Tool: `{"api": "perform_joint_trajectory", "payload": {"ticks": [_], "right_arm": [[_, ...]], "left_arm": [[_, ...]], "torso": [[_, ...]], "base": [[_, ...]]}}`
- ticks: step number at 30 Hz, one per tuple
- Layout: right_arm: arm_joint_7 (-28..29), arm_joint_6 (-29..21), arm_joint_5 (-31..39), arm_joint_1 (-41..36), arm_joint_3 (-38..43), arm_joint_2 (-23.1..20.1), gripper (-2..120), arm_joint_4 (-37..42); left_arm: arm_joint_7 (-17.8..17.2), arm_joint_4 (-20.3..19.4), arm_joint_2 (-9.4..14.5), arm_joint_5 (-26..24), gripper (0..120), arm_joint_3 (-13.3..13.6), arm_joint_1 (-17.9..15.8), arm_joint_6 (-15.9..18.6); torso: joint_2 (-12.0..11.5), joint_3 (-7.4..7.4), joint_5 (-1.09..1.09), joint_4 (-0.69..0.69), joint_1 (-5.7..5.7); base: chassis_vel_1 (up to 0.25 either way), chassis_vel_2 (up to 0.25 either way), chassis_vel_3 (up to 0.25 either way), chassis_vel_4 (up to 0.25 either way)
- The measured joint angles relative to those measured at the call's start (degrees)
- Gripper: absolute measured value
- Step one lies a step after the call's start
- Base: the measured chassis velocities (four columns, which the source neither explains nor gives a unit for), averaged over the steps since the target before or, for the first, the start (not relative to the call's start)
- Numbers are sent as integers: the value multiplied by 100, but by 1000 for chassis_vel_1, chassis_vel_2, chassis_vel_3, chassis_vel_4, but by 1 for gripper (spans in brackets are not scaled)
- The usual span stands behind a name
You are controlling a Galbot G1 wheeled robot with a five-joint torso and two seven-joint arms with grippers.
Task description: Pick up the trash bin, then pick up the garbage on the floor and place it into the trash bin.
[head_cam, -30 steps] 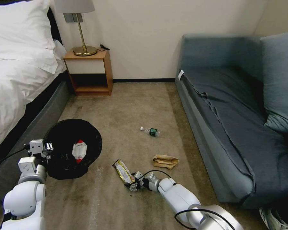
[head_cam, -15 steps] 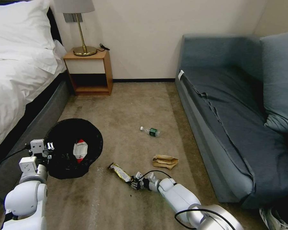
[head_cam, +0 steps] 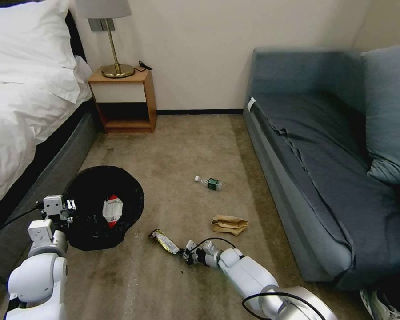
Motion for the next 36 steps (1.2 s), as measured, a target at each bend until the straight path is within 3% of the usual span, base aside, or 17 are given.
{"api": "perform_joint_trajectory", "payload": {"ticks": [4,11,24,30,36], "right_arm": [[-15,18,6,-6,-15,-49,0,161],[63,8,59,-71,-32,-532,0,730],[64,70,-125,135,983,-941,0,1409],[60,51,39,319,1409,-1146,0,1640],[211,-293,734,280,1065,-1692,0,2792]], "left_arm": [[-5,-5,2,-4,5,-5,27,0],[-79,27,85,-19,5,20,61,44],[-77,284,20,-53,5,89,-61,-13],[-62,474,-24,-13,5,129,-107,-123],[-46,620,-29,-10,5,153,-92,-190]], "torso": [[0,0,1,2,0],[0,0,1,-1,0],[0,0,1,0,0],[0,0,0,0,0],[0,0,0,-1,0]], "base": [[0,0,0,0],[0,0,0,0],[0,0,0,0],[0,0,0,0],[0,0,0,0]]}}
